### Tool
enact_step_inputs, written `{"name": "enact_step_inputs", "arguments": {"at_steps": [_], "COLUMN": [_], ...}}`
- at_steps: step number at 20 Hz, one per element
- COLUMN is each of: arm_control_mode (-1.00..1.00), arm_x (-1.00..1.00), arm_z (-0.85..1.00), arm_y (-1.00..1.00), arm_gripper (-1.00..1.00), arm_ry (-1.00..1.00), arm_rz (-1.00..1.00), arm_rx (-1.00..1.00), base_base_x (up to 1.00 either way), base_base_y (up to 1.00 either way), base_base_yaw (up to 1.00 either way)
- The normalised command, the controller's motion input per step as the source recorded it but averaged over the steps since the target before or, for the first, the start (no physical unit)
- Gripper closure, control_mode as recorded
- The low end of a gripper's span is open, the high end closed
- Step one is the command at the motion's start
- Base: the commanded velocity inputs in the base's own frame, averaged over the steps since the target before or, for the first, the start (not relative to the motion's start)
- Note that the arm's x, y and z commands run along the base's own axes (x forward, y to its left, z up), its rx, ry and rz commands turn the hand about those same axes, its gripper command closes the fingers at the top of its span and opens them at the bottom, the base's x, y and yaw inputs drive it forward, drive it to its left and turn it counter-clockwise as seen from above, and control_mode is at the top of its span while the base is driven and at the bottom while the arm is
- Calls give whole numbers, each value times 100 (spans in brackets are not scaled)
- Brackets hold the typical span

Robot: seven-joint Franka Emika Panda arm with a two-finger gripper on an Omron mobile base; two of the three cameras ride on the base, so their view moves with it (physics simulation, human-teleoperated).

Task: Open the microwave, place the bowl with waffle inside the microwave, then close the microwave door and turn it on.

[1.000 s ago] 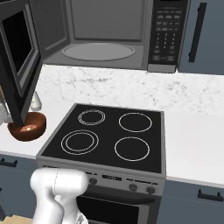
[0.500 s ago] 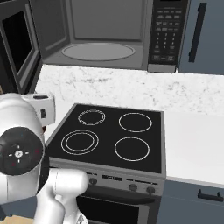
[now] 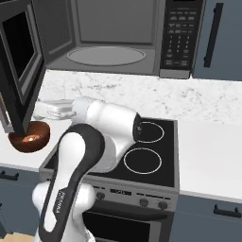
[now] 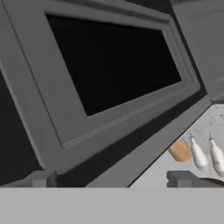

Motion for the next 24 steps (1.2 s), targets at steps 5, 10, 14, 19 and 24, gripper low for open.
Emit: {"name": "enact_step_inputs", "arguments": {"at_steps": [5,10,14,19,24], "arm_control_mode": [-100,-100,-100,-100,-100], "arm_x": [70,-18,-90,-90,6], "arm_z": [-20,1,9,0,0], "arm_y": [27,97,95,94,47], "arm_gripper": [-100,-100,-100,-100,-100], "arm_ry": [13,2,-9,-7,22], "arm_rz": [28,-4,-13,-7,-12], "arm_rx": [7,-5,-6,-7,-10], "base_base_x": [0,0,0,0,0], "base_base_y": [0,0,0,0,0], "base_base_yaw": [0,0,0,0,0]}}
